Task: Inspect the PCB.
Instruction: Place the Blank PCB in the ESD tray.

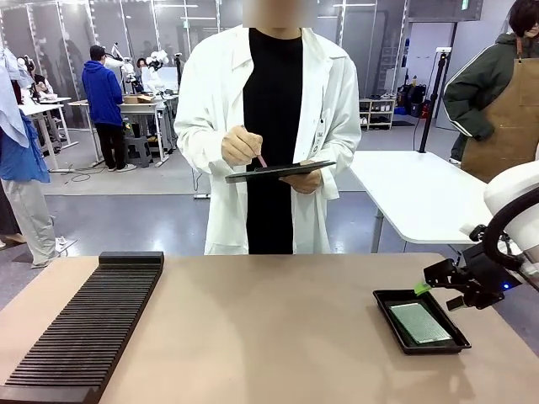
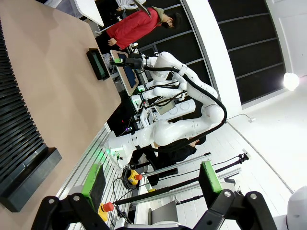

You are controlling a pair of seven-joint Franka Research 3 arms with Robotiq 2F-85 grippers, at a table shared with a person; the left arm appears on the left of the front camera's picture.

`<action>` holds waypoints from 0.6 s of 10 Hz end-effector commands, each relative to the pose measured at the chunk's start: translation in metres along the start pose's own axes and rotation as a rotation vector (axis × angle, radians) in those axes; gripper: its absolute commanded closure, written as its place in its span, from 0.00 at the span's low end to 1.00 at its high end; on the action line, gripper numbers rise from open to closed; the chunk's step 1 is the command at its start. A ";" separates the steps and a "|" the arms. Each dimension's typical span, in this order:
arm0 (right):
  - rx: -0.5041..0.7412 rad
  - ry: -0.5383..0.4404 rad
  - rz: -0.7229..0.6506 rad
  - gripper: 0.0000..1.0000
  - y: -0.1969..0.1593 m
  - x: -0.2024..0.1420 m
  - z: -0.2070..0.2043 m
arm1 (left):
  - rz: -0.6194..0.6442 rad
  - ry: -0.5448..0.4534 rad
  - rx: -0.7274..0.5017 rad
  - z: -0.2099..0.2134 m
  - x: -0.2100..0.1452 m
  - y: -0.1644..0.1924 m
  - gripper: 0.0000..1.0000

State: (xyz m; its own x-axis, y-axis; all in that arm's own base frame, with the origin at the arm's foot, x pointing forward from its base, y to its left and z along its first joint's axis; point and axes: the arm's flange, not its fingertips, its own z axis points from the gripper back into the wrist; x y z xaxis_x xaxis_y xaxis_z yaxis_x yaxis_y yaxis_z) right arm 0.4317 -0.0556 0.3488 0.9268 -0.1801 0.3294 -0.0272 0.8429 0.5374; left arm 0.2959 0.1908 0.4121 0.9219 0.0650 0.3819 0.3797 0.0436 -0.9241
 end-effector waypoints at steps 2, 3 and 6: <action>0.002 -0.006 0.017 0.00 0.001 0.000 0.001 | 0.015 0.003 0.003 -0.001 0.001 -0.006 0.00; 0.002 -0.006 0.017 0.00 0.001 0.000 0.001 | 0.015 0.003 0.003 -0.001 0.001 -0.006 0.00; 0.002 -0.006 0.017 0.00 0.001 0.000 0.001 | 0.015 0.003 0.003 -0.001 0.001 -0.006 0.00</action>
State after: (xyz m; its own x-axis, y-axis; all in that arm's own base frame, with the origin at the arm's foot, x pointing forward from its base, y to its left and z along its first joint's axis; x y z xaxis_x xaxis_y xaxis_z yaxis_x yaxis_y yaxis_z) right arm 0.4316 -0.0556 0.3498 0.9260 -0.1803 0.3316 -0.0285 0.8426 0.5378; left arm 0.2959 0.1908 0.4121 0.9219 0.0650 0.3819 0.3798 0.0436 -0.9241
